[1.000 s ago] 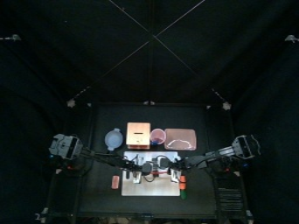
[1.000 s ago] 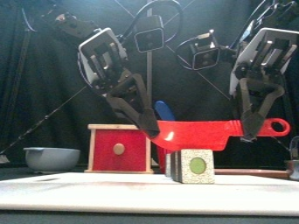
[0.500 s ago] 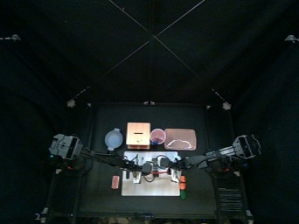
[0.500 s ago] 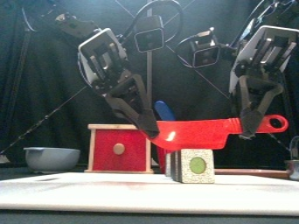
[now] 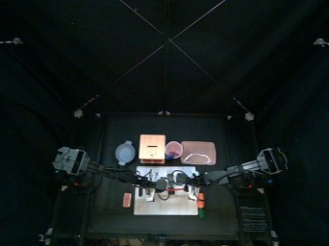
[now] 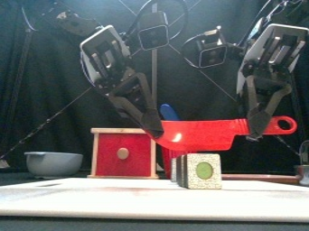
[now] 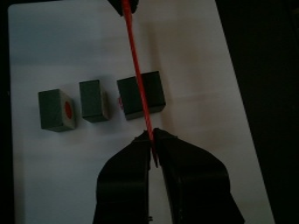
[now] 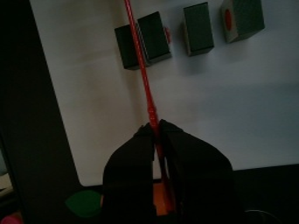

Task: Place sushi on board then cut the sushi with the knife then place the pieces on the plate
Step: Cut the sushi into 4 pieces

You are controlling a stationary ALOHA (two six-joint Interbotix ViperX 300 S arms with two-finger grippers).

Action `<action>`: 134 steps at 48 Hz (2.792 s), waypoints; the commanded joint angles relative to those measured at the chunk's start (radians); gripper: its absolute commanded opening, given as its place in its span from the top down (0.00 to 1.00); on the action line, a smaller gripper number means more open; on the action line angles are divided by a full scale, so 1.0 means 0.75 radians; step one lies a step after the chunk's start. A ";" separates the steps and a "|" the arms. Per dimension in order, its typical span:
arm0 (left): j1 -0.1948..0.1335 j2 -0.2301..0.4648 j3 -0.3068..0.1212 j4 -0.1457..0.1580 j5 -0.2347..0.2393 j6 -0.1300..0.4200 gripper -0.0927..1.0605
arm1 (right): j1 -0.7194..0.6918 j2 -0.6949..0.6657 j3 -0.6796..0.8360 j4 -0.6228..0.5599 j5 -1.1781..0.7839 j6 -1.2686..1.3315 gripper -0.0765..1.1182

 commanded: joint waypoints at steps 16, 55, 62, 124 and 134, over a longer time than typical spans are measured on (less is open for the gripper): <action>-0.016 -0.018 -0.025 0.000 -0.010 0.000 0.51 | -0.025 -0.022 -0.018 -0.004 -0.004 0.006 0.62; -0.012 0.018 -0.020 -0.010 -0.012 -0.002 0.51 | -0.025 0.014 -0.014 -0.004 -0.004 0.008 0.62; -0.008 0.027 -0.025 -0.010 -0.012 -0.002 0.51 | -0.025 0.022 -0.014 -0.004 -0.004 0.008 0.62; -0.027 0.076 -0.018 -0.112 -0.004 -0.002 0.51 | 0.010 0.145 -0.027 0.043 -0.016 0.006 0.62; -0.035 0.074 -0.022 -0.121 -0.004 -0.002 0.51 | 0.022 0.147 -0.029 0.059 -0.018 0.008 0.62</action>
